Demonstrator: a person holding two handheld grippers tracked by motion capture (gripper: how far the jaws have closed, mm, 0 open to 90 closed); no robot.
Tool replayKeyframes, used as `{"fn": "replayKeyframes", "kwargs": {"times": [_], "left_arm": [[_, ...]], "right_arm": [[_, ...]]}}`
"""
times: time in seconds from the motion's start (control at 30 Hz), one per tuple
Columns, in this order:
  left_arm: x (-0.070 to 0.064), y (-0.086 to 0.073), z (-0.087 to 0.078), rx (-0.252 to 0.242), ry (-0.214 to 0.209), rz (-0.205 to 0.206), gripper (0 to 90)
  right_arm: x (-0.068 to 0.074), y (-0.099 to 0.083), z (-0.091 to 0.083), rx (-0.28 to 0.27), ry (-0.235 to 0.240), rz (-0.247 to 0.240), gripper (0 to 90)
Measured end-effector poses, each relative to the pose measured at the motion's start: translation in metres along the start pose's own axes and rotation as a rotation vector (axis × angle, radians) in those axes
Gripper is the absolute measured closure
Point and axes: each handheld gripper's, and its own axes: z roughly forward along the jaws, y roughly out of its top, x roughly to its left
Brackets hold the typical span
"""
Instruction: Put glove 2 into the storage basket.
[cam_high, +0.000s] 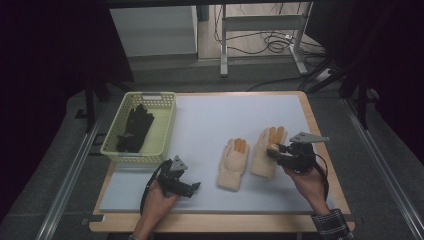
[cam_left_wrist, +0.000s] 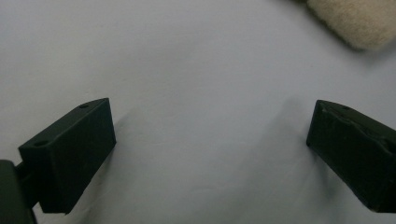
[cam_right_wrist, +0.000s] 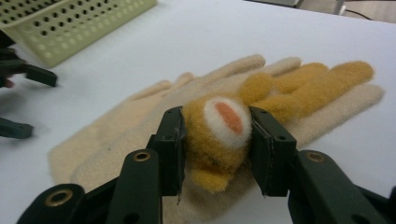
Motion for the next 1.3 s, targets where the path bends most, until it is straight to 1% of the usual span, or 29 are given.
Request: {"fn": "replayKeyframes", "kwargs": {"times": [0.17,0.4,0.5,0.63,0.87,0.93,1.13,1.2,1.3], "left_arm": [[0.000,0.000,0.000,0.000,0.000,0.000,1.4],[0.000,0.000,0.000,0.000,0.000,0.002,1.4],[0.000,0.000,0.000,0.000,0.000,0.002,1.3],[0.000,0.000,0.000,0.000,0.000,0.002,1.3],[0.000,0.000,0.000,0.000,0.000,0.000,1.3],[0.000,0.000,0.000,0.001,-0.001,0.002,1.3],[0.000,0.000,0.000,-0.001,0.000,0.000,1.4],[0.000,0.000,0.000,-0.001,0.000,0.000,1.4],[0.000,0.000,0.000,0.001,-0.001,0.002,1.4]], "right_arm": [[0.017,0.004,0.006,-0.002,0.046,-0.010,58.1],[0.044,0.010,0.020,0.001,0.103,-0.031,58.1],[0.054,0.012,0.027,0.007,0.119,-0.039,58.1],[0.066,0.011,0.040,0.017,0.120,-0.047,58.0],[0.077,0.003,0.060,0.037,0.115,-0.033,58.0],[0.078,0.000,0.064,0.041,0.100,-0.045,58.0],[0.077,-0.011,0.078,0.067,0.074,-0.054,57.0],[0.076,-0.015,0.081,0.072,0.060,-0.055,56.1],[0.074,-0.020,0.085,0.080,0.065,-0.054,52.3]]}}
